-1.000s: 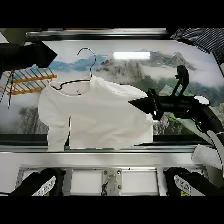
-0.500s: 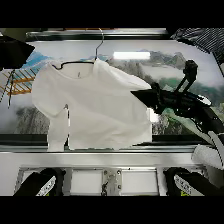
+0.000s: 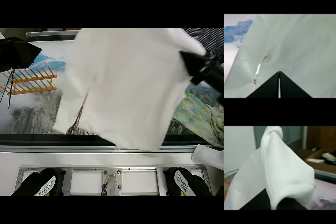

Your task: Fold the clothes and pants, and hang the long-sleeved shirts on hangers.

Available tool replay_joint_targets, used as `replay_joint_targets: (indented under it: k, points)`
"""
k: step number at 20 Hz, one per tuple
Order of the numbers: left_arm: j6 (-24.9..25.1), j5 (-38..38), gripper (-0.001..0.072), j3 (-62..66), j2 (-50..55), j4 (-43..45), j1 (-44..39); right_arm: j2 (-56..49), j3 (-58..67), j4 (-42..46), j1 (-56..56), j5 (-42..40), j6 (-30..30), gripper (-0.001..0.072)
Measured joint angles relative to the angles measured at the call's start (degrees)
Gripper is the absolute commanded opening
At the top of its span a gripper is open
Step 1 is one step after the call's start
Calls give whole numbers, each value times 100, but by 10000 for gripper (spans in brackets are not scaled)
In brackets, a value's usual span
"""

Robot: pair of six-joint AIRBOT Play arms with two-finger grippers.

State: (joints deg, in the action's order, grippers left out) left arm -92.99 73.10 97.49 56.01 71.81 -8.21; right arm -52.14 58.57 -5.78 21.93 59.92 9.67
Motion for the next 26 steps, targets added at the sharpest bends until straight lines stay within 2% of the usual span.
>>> replay_joint_targets:
  k: [6,10,14,19,22,26]
  points:
    - [96,-284,10,-2,549,-85,-570,297,1001,1379,1864,-890,1163,15]
    - [223,-638,10,-2,916,-94,-933,337,1613,2500,2680,-1611,2133,15]
    - [326,-887,10,-4,1191,-96,-1093,341,2236,4223,3169,-2315,3449,15]
    - [420,-994,10,-4,1349,-96,-1137,341,2931,6749,3377,-2658,5139,15]
    - [457,-1019,10,-4,1373,-94,-1141,343,3230,7573,3407,-2761,5683,15]
    - [461,-1078,10,-4,1384,-96,-1143,358,3458,8043,3418,-2800,5969,15]
